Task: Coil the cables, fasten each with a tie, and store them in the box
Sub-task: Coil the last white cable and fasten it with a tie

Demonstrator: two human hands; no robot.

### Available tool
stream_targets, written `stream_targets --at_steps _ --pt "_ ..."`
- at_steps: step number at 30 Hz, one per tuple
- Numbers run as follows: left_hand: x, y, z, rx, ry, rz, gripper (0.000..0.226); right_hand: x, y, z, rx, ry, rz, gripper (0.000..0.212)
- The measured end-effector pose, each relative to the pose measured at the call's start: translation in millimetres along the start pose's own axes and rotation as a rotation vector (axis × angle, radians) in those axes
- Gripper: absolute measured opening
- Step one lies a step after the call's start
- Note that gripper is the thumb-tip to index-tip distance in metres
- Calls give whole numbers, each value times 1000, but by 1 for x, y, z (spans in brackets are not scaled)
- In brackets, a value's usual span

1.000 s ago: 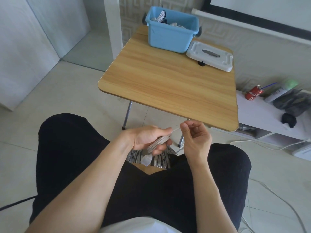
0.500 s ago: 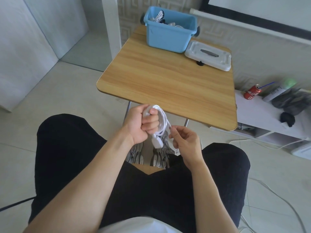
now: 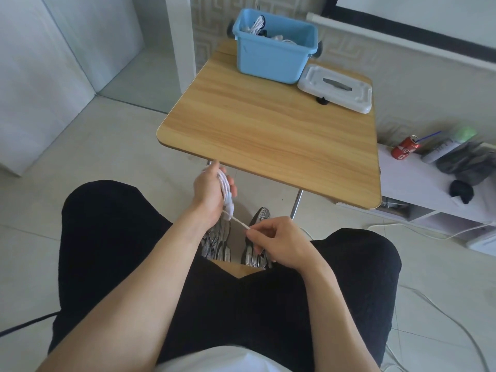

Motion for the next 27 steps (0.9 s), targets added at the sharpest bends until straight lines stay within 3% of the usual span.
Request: stream_targets --at_steps 3,6,9,14,17,23,27 --pt "-15 -19 9 -261 60 -424 33 -10 21 2 199 69 30 14" --pt "-41 -38 29 -542 155 -736 59 -19 30 8 284 135 -18 16" --pt "-59 -50 47 -744 220 -860 81 -18 35 11 330 129 -71 13" --pt "-65 -54 64 -891 401 -757 68 -2 50 13 442 39 -275 23" --pt "-51 -58 65 -872 374 -658 59 -5 52 12 440 110 -359 16" --pt "-40 -60 75 -935 468 -518 56 -8 54 12 457 147 -429 27" --pt "-25 -63 65 -877 381 -383 53 2 57 11 477 120 -410 26"
Point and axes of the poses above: each hand's wrist, its own z-axis away from the middle knuckle, its own y-axis out of the back of the hand, x = y × z, the point moved 10 cm from there along -z, towards the middle knuckle, and after that the axes turned 5 degrees about z, right-handed, at the moved point
